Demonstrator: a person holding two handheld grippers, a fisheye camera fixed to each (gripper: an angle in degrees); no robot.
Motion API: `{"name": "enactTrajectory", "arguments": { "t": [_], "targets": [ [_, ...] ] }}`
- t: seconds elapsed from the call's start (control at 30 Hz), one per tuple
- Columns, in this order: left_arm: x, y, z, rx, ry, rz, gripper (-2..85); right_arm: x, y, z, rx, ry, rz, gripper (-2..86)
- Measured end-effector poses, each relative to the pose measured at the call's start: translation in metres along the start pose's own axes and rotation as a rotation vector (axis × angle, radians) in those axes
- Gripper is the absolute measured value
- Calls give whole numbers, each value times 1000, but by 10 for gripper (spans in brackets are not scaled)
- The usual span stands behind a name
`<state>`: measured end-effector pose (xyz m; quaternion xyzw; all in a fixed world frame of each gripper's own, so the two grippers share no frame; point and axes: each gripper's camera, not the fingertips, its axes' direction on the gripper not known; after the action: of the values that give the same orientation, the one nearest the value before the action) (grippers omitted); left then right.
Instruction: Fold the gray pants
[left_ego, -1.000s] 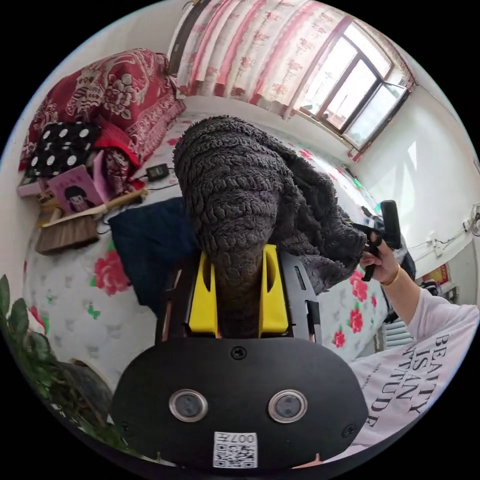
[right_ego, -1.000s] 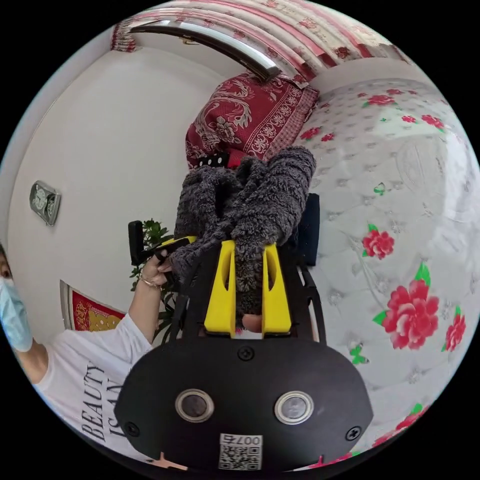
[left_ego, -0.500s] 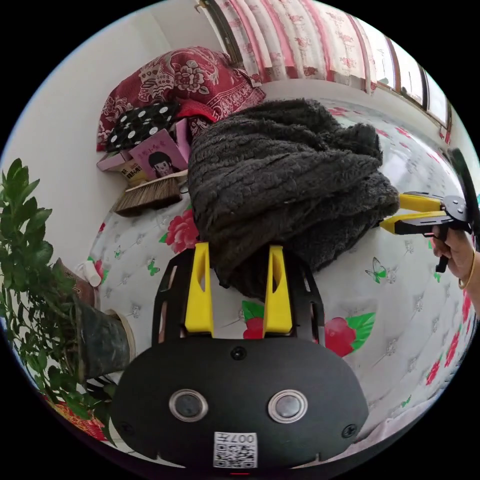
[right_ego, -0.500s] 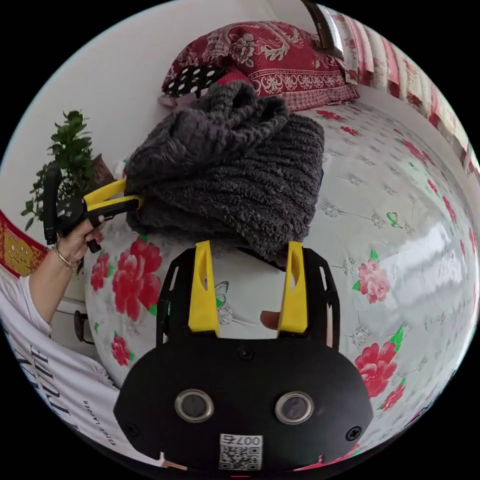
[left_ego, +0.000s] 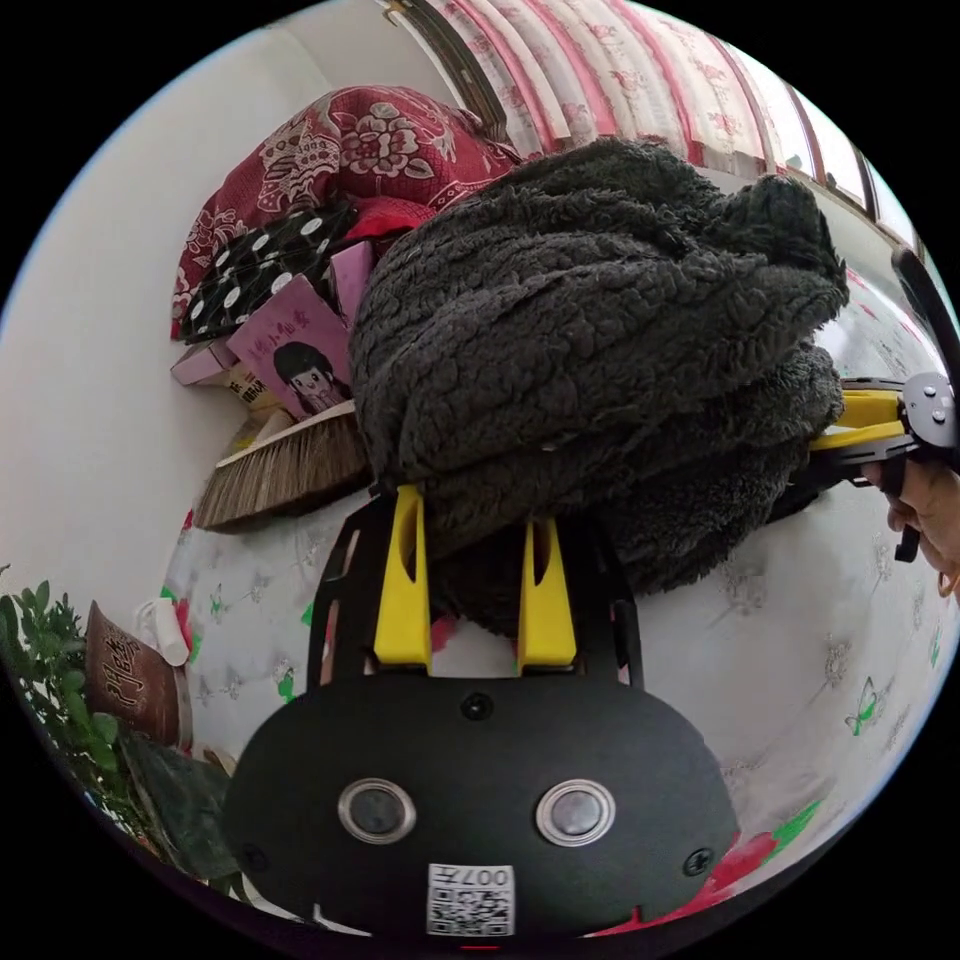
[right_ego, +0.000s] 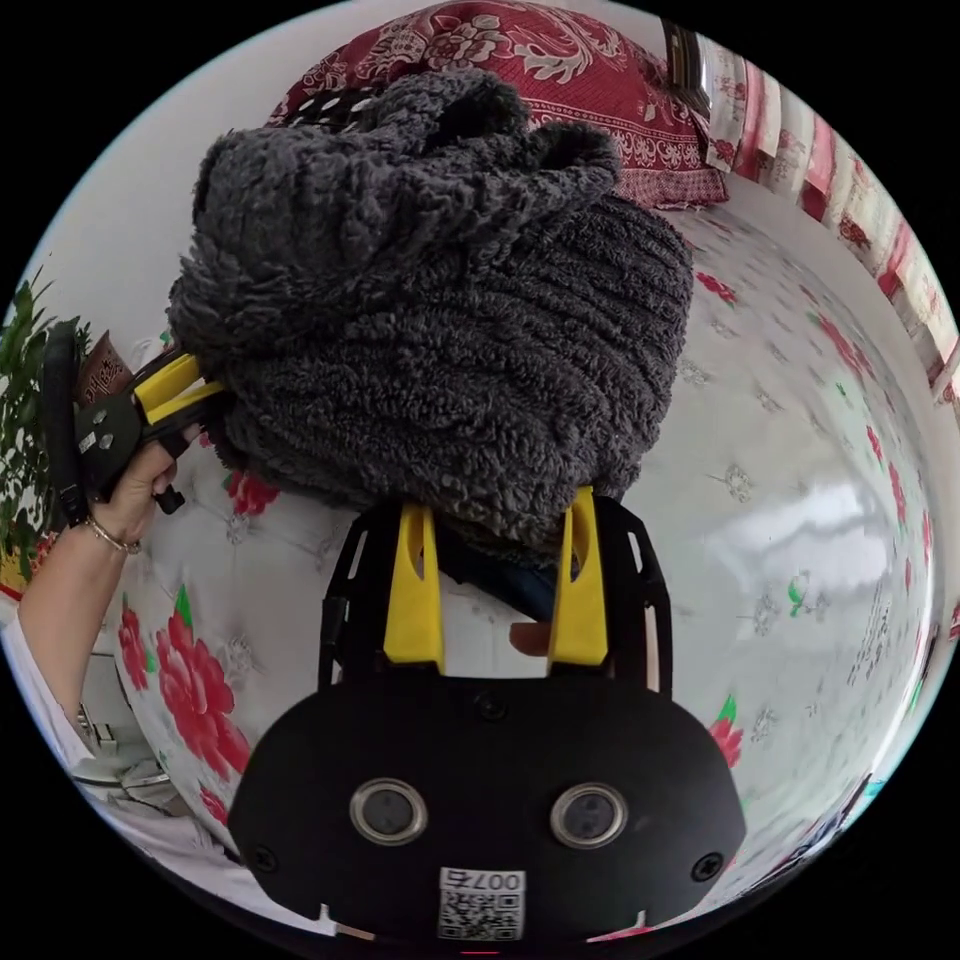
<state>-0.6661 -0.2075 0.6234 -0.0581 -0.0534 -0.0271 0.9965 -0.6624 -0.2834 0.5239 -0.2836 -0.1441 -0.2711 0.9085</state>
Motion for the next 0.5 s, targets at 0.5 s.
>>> {"name": "enactTrajectory", "arguments": {
  "t": [0.5],
  "targets": [
    [32, 233, -140, -109, 227, -120, 104, 2, 365, -86, -100, 75, 276, 137]
  ]
}}
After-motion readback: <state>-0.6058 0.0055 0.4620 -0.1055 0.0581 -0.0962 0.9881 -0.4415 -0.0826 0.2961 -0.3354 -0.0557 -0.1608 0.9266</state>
